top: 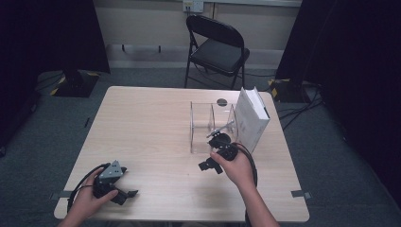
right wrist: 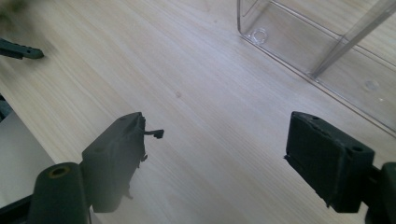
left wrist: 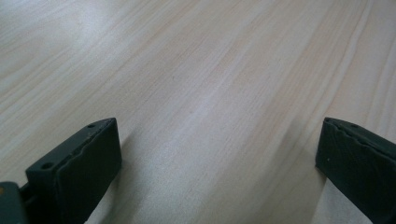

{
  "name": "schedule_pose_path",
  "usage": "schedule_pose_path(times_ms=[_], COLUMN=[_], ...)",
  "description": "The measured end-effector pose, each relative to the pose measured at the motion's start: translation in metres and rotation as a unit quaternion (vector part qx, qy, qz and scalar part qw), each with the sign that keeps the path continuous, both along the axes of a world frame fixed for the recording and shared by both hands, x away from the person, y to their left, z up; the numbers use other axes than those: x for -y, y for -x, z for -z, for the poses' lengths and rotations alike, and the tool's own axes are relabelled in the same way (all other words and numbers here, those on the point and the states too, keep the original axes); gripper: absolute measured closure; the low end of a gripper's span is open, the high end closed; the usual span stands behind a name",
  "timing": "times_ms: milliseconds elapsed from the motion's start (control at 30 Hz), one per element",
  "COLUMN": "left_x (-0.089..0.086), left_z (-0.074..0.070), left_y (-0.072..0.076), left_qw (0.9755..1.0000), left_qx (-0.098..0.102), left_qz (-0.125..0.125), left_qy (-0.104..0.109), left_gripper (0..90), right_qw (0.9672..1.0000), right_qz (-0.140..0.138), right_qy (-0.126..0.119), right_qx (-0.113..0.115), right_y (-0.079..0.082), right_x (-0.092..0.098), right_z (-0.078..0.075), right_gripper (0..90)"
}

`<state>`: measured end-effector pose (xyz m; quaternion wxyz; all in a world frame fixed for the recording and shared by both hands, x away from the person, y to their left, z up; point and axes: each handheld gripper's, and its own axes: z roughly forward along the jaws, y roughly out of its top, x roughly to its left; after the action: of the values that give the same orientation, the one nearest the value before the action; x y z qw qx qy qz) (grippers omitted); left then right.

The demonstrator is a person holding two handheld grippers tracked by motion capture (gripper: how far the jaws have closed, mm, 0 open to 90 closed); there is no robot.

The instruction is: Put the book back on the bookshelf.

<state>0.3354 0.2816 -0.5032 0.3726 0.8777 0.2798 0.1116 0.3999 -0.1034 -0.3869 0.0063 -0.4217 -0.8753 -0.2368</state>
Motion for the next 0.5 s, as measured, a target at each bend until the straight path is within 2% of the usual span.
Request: schedule_pose_path(times_ms=[300, 500], left_x=[0.000, 0.000], left_z=[0.000, 0.000], left_y=[0.000, 0.000], left_qw=[1.0000, 1.0000], left_qx=[0.000, 0.000], left_qz=[0.000, 0.000], left_qy=[-0.001, 0.000], left_gripper=[0.0, 0.0], right_qw=[1.0000, 0.9999], right_qz=[-0.007, -0.014], right_qy=[-0.001, -0.003], right_qx=[0.006, 0.002], right_y=[0.001, 0.002], right_x=[-0.008, -0.013], right_z=[0.005, 0.007], right_gripper=[18.9, 18.9])
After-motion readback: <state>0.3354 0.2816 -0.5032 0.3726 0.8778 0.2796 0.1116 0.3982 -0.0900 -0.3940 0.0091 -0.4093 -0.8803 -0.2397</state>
